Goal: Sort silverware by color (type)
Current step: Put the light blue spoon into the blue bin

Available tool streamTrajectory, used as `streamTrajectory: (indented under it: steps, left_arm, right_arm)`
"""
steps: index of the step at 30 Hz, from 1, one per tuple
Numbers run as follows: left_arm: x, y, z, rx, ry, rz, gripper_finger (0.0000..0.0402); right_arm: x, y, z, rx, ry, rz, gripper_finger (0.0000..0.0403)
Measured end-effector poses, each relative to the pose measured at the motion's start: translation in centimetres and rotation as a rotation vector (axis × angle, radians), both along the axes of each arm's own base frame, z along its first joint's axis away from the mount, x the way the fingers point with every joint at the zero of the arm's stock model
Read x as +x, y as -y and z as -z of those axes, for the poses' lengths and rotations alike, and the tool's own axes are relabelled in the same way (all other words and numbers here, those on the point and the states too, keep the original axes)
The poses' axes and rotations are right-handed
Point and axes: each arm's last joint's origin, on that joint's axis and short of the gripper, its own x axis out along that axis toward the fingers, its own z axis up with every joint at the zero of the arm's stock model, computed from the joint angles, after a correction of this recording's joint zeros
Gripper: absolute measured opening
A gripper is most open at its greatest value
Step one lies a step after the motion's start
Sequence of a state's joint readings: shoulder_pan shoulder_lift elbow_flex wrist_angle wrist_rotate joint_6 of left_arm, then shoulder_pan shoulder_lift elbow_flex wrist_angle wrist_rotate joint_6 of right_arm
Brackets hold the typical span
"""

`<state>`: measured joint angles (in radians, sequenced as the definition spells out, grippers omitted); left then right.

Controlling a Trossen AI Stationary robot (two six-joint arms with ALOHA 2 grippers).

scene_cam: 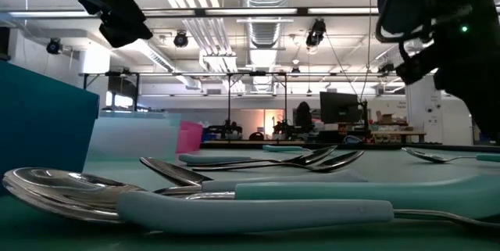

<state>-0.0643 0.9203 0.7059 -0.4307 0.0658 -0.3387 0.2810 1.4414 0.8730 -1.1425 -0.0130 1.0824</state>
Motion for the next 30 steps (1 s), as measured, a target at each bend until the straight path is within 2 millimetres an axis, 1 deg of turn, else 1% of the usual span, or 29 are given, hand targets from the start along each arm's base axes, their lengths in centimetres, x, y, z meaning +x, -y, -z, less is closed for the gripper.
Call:
streamTrajectory:
  steps: [6, 12, 16, 20, 22, 28, 30]
  left_arm:
    - [0.3, 0.0, -0.2, -0.002, 0.035, 0.0, 0.0139]
    - [0.7, 0.1, 0.1, -0.002, 0.028, 0.0, 0.0139]
    - [1.4, 0.1, 0.5, -0.008, 0.015, 0.009, 0.0139]
    - [2.5, 0.4, 0.9, -0.051, 0.031, 0.063, 0.0139]
    - [3.1, 0.5, 1.2, -0.04, 0.035, 0.084, 0.0139]
    - [4.1, 0.5, 2.5, 0.029, -0.005, 0.138, 0.0139]
    - [4.6, 0.6, 2.9, 0.038, 0.001, 0.145, 0.0139]
  right_arm:
    - [-1.1, 0.4, 2.2, 0.033, -0.02, 0.026, 0.0129]
    - [-1.6, 1.0, 3.5, 0.05, 0.002, 0.022, 0.0115]
    - [-1.7, 1.3, 4.3, 0.082, 0.023, -0.005, 0.0099]
    - [-1.6, 1.4, 4.4, 0.092, 0.032, -0.005, 0.0062]
    - [-1.6, 1.4, 4.4, 0.091, 0.031, -0.006, 0.004]
    - [-1.1, 1.3, 3.6, 0.091, 0.049, -0.016, 0.0037]
    - [-0.1, 1.2, 3.1, 0.071, 0.118, -0.037, 0.0037]
